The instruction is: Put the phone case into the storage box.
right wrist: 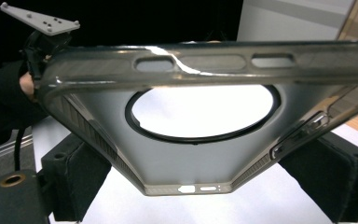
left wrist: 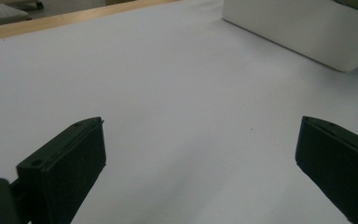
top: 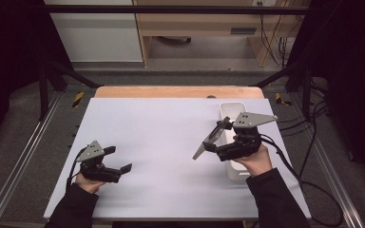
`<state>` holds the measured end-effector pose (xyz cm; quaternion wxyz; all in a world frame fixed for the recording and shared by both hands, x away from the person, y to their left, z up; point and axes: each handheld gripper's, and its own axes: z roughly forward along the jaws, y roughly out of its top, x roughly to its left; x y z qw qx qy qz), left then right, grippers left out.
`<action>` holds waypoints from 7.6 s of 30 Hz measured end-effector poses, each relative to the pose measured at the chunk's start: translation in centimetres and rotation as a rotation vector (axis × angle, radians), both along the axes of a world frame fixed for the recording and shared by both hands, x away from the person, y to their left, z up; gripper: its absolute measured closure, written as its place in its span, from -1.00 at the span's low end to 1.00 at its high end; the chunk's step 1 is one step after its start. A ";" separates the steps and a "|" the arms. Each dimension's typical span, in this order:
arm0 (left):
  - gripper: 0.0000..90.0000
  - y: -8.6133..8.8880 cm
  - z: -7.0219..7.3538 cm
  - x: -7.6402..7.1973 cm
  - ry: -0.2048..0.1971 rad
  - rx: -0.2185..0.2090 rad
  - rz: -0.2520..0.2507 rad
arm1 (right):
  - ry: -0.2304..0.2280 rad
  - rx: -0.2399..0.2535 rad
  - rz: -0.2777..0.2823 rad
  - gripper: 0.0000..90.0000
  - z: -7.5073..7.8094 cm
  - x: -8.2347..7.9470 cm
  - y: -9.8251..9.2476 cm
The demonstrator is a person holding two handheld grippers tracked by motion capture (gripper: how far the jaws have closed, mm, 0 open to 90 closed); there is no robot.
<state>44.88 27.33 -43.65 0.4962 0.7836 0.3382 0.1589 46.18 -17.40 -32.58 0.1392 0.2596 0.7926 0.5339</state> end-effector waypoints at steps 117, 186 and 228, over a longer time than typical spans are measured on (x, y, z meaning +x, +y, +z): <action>-0.98 1.4 -1.2 -0.2 0.005 0.019 0.028 | 0.154 -0.134 -0.825 -0.74 -1.7 14.2 -3.2; -0.98 1.1 -1.5 -0.1 0.016 0.039 0.001 | 0.283 -0.244 -0.858 -0.77 -6.2 16.5 -2.6; -0.98 0.8 -1.5 0.0 0.022 0.037 -0.003 | -0.056 0.096 -0.425 -0.99 -1.4 7.7 -3.3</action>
